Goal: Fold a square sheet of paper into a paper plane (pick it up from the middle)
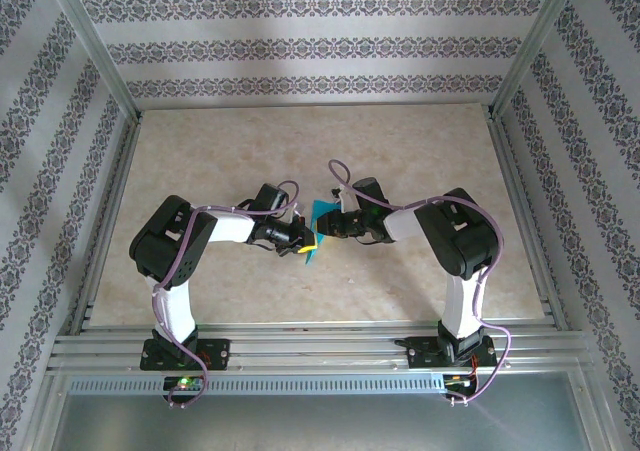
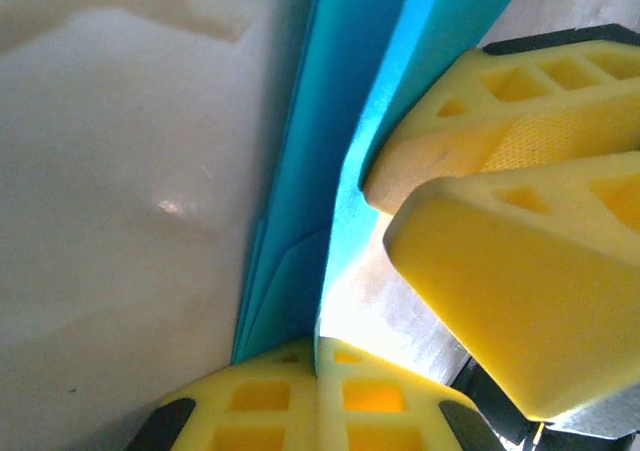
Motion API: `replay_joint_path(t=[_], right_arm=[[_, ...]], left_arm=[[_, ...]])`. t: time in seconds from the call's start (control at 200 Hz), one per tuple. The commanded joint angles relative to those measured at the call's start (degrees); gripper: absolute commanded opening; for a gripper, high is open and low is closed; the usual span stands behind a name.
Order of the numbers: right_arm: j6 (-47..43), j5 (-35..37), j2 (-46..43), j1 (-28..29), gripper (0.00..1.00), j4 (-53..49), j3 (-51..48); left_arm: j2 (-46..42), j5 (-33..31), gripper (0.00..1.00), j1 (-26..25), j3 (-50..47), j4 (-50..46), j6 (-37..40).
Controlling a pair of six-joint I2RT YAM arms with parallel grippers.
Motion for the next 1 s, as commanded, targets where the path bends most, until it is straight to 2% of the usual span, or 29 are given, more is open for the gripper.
replay_joint_path(t=[0.0, 0.155, 0.425, 0.764, 0.994], right_arm=[[0.2, 3.0, 1.4, 0.1, 0.21, -3.8, 1.0], [0.2, 4.9, 2.3, 0.0, 0.21, -7.2, 1.9], [0.1, 8.2, 4.2, 0.1, 0.2, -13.4, 4.1], [-0.5, 10.4, 4.8, 0.1, 0.2, -18.1, 5.7], [-0.3, 10.9, 5.3, 0.1, 0.19, -19.1, 6.1]], left_arm=[[0.2, -1.4, 0.06, 1.0, -1.1, -0.9, -0.5], [-0.3, -1.5, 0.09, 1.0, -1.1, -1.1, -0.5], [-2.9, -2.1, 0.18, 1.0, -1.9, -3.7, 0.3], [-5.4, -2.3, 0.18, 0.7, -3.3, -6.0, 1.1], [-5.0, -4.3, 0.11, 0.6, -3.2, -7.9, 2.1]])
